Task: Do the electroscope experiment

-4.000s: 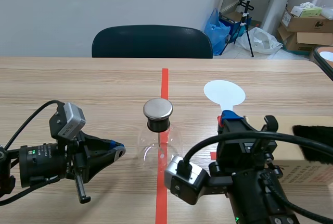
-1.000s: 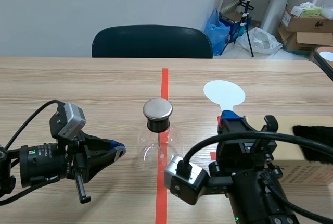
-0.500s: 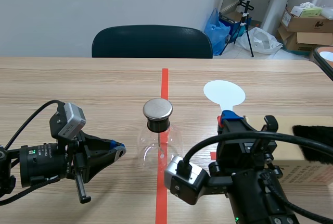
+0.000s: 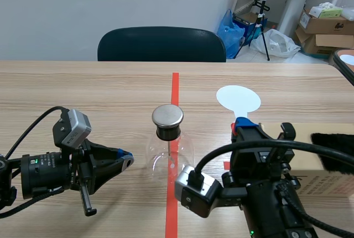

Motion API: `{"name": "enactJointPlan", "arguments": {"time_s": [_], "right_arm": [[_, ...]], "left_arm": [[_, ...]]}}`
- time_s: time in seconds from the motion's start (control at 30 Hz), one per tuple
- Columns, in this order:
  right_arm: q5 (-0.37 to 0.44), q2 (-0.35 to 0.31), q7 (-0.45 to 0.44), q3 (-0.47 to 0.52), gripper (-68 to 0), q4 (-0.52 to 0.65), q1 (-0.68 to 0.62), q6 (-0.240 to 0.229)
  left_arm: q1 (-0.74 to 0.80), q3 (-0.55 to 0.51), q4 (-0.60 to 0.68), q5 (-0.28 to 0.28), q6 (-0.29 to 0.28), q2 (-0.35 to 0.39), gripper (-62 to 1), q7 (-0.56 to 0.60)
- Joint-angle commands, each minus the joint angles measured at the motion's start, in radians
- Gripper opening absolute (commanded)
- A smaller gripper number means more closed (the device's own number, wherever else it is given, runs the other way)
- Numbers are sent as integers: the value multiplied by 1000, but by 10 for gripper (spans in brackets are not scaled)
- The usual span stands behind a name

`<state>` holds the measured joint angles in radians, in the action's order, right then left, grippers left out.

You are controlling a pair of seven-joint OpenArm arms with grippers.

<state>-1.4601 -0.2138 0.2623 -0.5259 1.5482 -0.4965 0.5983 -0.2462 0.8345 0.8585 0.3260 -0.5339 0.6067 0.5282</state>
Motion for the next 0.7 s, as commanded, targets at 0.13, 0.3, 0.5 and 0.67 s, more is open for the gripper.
{"name": "enactJointPlan", "arguments": {"time_s": [0.13,0.3,0.5,0.67], "right_arm": [[-1,-13,-54,1,-665,15,10,10],[-1,-13,-131,1,-665,15,14,10],[-1,-13,-253,1,-665,15,14,10],[-1,-13,-354,1,-665,15,14,10]], "left_arm": [[-6,-5,6,10,-3,3,-577,14],[-6,-5,6,10,-3,3,-577,14],[-6,-5,6,10,-3,4,-577,14],[-6,-5,6,10,-3,4,-577,14]]}}
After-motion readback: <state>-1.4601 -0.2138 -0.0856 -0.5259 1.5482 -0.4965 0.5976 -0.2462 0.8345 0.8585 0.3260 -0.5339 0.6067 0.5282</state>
